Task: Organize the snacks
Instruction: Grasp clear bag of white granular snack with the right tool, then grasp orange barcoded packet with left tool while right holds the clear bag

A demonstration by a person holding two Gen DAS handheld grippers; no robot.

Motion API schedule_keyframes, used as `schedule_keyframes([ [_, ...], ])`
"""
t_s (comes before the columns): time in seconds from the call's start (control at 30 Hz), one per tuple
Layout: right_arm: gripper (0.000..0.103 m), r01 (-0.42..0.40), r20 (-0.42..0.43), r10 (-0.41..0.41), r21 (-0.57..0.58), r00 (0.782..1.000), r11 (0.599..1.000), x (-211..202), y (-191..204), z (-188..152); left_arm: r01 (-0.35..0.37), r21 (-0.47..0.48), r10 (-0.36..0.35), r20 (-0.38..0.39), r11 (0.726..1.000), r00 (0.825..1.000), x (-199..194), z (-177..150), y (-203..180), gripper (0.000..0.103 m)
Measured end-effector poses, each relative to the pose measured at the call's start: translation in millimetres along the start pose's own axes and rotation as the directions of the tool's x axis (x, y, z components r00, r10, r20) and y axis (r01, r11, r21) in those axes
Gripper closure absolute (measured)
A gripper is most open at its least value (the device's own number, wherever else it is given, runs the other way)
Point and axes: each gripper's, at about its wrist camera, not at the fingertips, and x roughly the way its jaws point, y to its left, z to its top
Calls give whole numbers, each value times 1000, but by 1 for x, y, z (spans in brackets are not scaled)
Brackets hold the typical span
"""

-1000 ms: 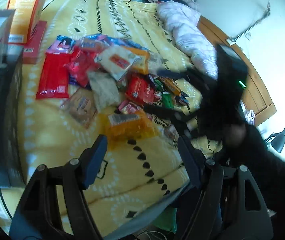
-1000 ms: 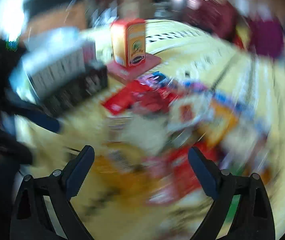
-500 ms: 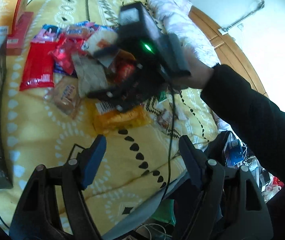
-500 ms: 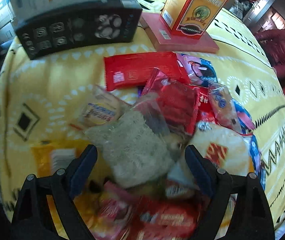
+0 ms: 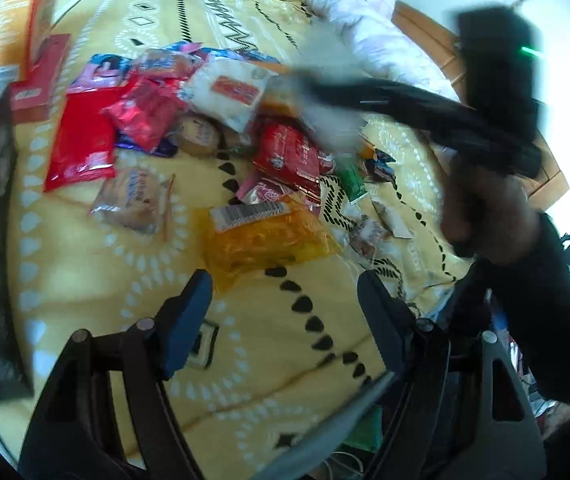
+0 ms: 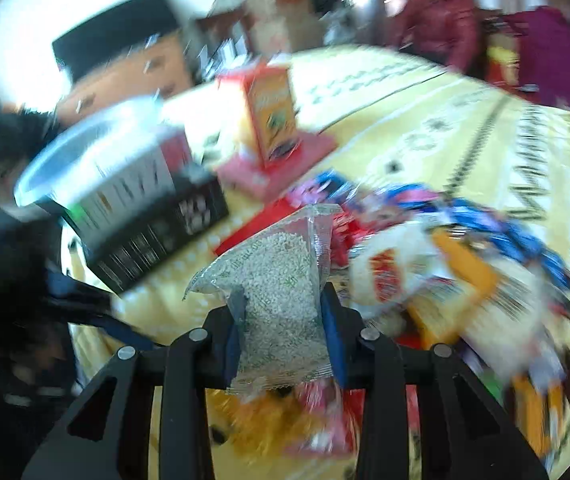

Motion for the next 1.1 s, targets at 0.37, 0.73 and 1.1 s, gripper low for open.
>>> schedule_keyframes([
  [0.37,62,137,-8,-140,297,990,945,-111,9,-112,-151,175,139,80,973,987,39,33,-1,3],
  [0.73,51,289,-223,-212,407,951,867,-72,-24,-185,65,136,-42,-164,989,986,39,-7,-21,9],
  [1.1,31,265,-196,-197,424,960,866,-81,-20,-182,-122,305,151,-75,945,986,61,17,-23,8],
])
